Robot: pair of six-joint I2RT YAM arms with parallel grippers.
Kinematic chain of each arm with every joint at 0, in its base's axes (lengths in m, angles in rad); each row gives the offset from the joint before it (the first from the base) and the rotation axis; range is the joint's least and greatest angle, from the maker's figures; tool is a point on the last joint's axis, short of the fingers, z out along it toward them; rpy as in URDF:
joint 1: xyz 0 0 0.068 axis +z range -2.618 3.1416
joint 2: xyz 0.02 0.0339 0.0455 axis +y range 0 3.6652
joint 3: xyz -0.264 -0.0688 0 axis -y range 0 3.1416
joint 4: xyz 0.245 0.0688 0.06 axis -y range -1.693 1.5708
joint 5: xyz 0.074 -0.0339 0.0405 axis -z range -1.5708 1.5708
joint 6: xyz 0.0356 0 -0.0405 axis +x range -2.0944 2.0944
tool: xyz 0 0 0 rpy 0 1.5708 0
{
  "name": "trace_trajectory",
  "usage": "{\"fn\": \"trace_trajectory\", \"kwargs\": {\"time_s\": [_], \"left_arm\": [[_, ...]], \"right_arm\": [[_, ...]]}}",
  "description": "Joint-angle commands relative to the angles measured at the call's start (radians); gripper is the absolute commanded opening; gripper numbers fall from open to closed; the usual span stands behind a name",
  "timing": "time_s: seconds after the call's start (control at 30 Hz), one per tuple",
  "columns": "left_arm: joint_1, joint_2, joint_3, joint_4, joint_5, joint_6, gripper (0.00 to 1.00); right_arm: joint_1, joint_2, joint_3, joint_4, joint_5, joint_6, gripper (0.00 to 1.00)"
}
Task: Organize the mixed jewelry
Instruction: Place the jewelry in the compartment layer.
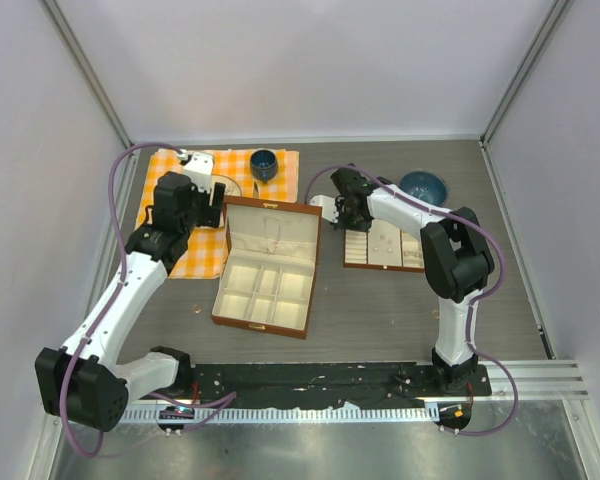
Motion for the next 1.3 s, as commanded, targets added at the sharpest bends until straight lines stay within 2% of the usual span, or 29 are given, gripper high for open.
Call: {"fn": "trace_trajectory", "kwargs": {"time_s": [0.0,0.43,1.13,1.27], "left_arm": [[0.01,-0.024,0.036,0.035,-0.01,-0.003,0.76],[0.019,-0.018,0.033,0.038,-0.006,0.002,0.76],[0.036,-0.03,0.022,0.032,0.017,0.003,0.76],[0.039,-0.034,0.022,0.029,0.02,0.006,0.76]], "right_arm": [[0.003,0.004,0.04,0.006,0.013,-0.012,0.01],[0.006,0.039,0.063,0.023,-0.005,-0.004,0.01],[0.044,0.076,-0.015,0.069,0.027,0.002,0.01],[0.044,0.067,-0.018,0.069,0.044,0.011,0.09]]}}
